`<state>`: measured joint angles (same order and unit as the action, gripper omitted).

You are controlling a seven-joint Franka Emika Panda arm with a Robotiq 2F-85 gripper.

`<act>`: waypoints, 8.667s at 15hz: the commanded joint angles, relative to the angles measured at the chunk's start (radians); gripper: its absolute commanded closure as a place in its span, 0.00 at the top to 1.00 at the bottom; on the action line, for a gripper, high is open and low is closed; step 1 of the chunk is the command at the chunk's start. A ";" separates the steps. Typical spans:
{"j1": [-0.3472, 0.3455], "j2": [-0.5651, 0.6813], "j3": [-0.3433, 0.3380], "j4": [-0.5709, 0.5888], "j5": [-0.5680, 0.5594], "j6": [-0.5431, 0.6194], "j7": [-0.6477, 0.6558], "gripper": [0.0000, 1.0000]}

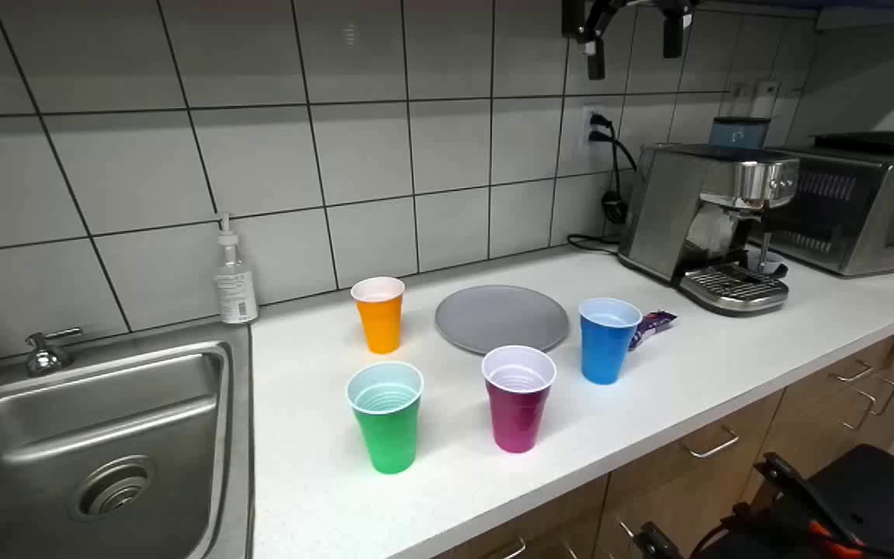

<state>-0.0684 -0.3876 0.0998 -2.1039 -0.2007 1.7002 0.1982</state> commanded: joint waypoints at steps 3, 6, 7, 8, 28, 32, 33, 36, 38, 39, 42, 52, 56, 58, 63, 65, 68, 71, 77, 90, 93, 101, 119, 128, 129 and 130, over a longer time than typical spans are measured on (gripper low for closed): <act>0.019 0.002 -0.015 0.002 -0.006 -0.003 0.005 1.00; 0.019 0.002 -0.015 0.002 -0.006 -0.003 0.005 1.00; 0.019 0.002 -0.015 0.002 -0.006 -0.003 0.005 1.00; 0.019 0.002 -0.015 0.002 -0.006 -0.003 0.005 1.00; 0.126 -0.202 -0.012 -0.310 0.069 0.200 -0.015 1.00; 0.122 -0.229 -0.015 -0.382 0.097 0.236 -0.017 1.00; 0.121 -0.230 -0.013 -0.395 0.103 0.243 -0.016 1.00; 0.113 -0.196 0.000 -0.374 0.095 0.220 -0.006 1.00; 0.113 -0.196 0.000 -0.386 0.095 0.222 -0.006 1.00; 0.113 -0.196 0.000 -0.388 0.095 0.222 -0.006 1.00; 0.113 -0.196 0.000 -0.388 0.095 0.223 -0.006 1.00; 0.122 -0.142 -0.005 -0.376 0.116 0.291 -0.011 1.00; 0.129 -0.101 0.005 -0.383 0.130 0.361 -0.008 1.00; 0.137 -0.085 0.009 -0.392 0.141 0.389 -0.010 1.00; 0.174 -0.048 0.038 -0.405 0.168 0.445 -0.003 1.00; 0.187 -0.032 0.053 -0.407 0.169 0.466 0.002 1.00; 0.205 0.002 0.077 -0.409 0.173 0.502 0.010 1.00; 0.225 0.041 0.097 -0.417 0.178 0.543 0.010 1.00; 0.261 0.141 0.129 -0.434 0.208 0.651 0.038 1.00; 0.276 0.309 0.178 -0.462 0.128 0.828 0.277 1.00; 0.275 0.312 0.176 -0.462 0.129 0.828 0.276 1.00; 0.275 0.312 0.175 -0.462 0.129 0.828 0.276 1.00; 0.303 0.431 0.182 -0.358 -0.071 0.854 0.449 1.00; 0.361 0.560 0.127 -0.299 -0.108 0.870 0.505 1.00; 0.368 0.569 0.120 -0.295 -0.103 0.872 0.507 1.00; 0.374 0.575 0.113 -0.293 -0.098 0.875 0.508 1.00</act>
<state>0.2758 0.1557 0.2428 -2.4258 -0.2813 2.5676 0.6661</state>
